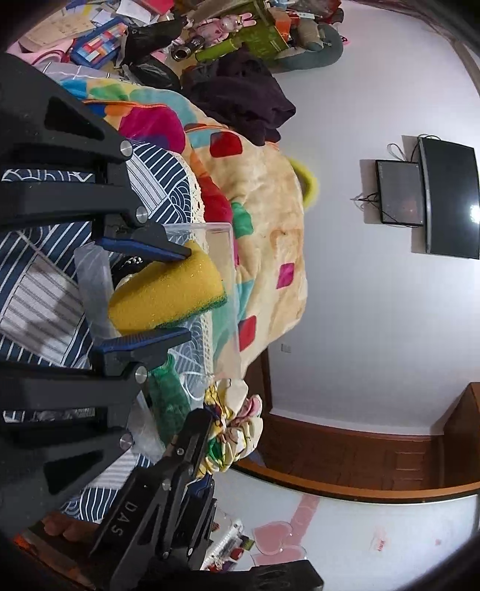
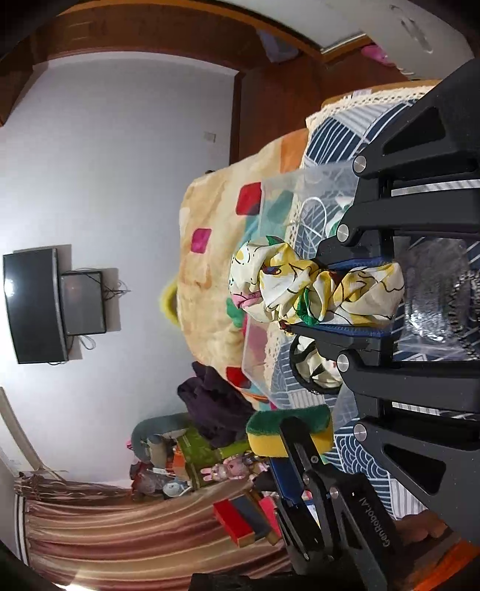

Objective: Organize soft objects
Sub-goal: 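Lower the sponge with the left gripper into the box while the right gripper releases the scarf there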

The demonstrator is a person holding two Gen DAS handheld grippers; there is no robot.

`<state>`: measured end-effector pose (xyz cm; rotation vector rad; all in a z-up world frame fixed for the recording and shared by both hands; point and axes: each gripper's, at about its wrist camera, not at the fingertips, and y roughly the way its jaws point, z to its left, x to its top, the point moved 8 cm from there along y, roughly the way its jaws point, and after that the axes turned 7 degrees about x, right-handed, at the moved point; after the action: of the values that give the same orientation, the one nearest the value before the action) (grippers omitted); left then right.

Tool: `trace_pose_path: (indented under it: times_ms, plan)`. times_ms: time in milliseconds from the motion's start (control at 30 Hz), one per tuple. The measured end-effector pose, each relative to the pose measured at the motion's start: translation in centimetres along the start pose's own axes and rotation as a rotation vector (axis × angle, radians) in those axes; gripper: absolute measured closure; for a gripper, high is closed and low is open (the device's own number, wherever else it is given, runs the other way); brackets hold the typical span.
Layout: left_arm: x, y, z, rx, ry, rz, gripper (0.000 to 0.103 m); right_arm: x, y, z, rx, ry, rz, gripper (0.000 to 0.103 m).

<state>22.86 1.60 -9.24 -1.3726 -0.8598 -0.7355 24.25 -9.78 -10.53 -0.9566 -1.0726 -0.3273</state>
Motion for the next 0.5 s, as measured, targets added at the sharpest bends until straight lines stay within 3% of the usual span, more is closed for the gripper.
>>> trace_pose_path:
  times_ms: [500]
  plan:
    - [-1.2, 4.5, 0.2, 0.032, 0.025, 0.102, 0.066, -1.1, 4.4, -0.3, -0.002, -0.005, 0.139, 0.081]
